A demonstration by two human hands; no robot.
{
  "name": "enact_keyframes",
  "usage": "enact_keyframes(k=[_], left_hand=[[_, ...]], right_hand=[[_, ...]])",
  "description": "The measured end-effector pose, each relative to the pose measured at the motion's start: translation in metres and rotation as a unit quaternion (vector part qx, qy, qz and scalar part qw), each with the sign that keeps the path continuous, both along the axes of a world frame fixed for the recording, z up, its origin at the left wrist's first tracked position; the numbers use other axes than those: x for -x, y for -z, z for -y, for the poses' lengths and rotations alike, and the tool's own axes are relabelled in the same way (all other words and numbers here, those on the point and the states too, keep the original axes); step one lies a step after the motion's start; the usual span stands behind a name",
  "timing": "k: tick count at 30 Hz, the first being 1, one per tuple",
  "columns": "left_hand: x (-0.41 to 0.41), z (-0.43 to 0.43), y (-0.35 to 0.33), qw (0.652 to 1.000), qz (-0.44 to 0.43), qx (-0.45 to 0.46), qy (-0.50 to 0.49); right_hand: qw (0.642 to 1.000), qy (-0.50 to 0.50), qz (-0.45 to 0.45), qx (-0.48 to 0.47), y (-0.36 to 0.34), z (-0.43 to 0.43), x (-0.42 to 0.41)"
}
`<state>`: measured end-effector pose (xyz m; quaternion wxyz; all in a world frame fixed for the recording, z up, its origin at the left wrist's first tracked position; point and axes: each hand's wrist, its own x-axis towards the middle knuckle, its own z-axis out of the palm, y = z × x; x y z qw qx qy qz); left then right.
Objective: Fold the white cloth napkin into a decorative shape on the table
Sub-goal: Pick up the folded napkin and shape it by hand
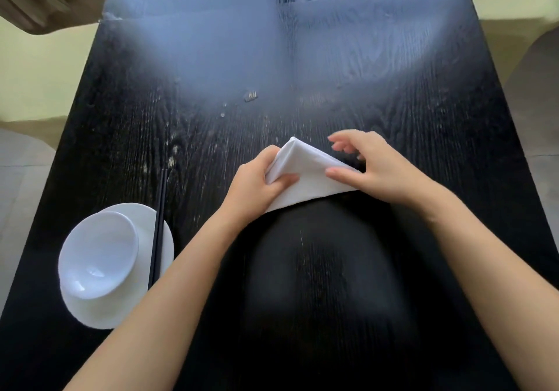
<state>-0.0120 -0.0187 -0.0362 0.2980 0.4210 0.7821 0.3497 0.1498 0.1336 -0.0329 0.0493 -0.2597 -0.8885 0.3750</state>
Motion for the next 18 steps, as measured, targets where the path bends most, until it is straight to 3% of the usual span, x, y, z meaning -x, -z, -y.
enact_keyframes(k=[3,8,11,13,18], left_hand=[[-0.006,0.003,0.001,1.000,0.002,-0.029,-0.001],[-0.012,0.006,0.008,0.998,-0.032,-0.059,-0.018],[-0.017,0.009,0.015,0.995,-0.069,-0.067,-0.017],[-0.022,0.012,0.020,0.993,-0.099,-0.057,-0.041],[-0.022,0.009,0.016,0.997,-0.021,0.014,-0.078]], right_hand=[[0.998,-0.059,-0.037,-0.011,-0.012,0.006,0.025],[0.995,-0.044,-0.093,0.004,-0.007,0.020,0.034],[0.996,-0.067,-0.054,0.024,-0.002,0.026,0.031],[0.999,-0.052,-0.003,-0.017,0.004,0.035,0.032],[0.994,0.044,0.033,-0.092,0.015,0.043,0.030]])
